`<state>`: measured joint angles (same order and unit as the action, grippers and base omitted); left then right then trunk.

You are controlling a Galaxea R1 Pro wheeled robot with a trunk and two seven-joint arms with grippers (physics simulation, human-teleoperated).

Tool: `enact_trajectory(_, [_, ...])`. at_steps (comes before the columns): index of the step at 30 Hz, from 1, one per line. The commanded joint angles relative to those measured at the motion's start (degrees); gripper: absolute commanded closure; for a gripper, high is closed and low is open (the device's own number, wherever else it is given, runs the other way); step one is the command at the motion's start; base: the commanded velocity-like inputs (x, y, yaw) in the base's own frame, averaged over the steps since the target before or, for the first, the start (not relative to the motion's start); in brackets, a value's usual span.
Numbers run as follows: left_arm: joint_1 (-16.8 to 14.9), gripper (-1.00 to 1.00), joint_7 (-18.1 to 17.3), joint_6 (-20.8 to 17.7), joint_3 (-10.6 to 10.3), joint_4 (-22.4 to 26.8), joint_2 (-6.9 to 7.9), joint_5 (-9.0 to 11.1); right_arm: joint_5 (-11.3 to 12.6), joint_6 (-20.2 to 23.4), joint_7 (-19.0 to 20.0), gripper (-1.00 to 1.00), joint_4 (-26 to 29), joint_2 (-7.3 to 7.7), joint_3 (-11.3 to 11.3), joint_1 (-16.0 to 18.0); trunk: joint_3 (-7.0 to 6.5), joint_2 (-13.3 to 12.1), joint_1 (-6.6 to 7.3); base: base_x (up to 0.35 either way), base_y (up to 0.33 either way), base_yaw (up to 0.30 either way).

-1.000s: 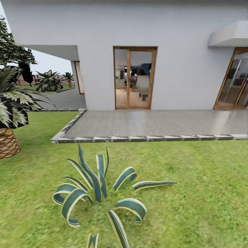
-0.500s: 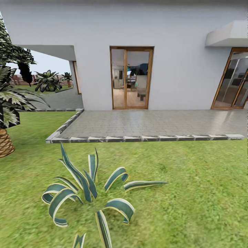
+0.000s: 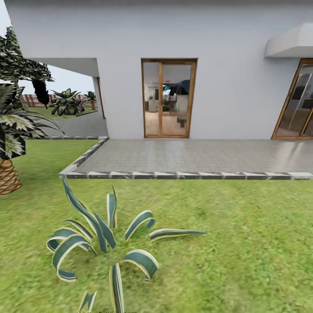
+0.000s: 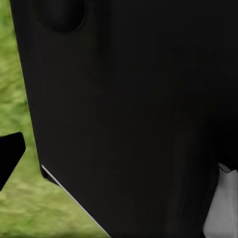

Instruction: Take the three Easter eggs out of the wicker basket on the lawn in the garden, then place them on the lawn next to a single tree (choose any tree) so that all three eggs are next to the same tree and none are left in the basket.

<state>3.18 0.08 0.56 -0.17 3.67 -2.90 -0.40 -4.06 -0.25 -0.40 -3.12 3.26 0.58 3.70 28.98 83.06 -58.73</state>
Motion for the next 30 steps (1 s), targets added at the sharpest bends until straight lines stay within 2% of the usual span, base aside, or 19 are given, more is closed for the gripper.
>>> enact_trajectory(1, [0.05, -1.0, 0.01, 0.06, -0.01, 0.11, 0.0, -0.04, -0.43, -0.02, -0.04, -1.0, -0.13, 0.0, 0.04, 0.08, 0.04, 0.02, 0.0, 0.0, -0.339, 0.238])
enact_trajectory(11, [0.03, -1.0, 0.01, 0.06, -0.01, 0.11, 0.0, -0.04, -0.47, -0.04, 0.01, -1.0, -0.14, 0.04, 0.04, 0.08, 0.04, 0.02, 0.0, 0.0, -0.339, 0.212])
enact_trajectory(30, [0.02, -1.0, 0.01, 0.06, -0.01, 0.11, 0.0, -0.04, -0.51, -0.08, 0.05, -1.0, -0.14, 0.02, 0.04, 0.08, 0.04, 0.02, 0.0, 0.0, -0.339, 0.007])
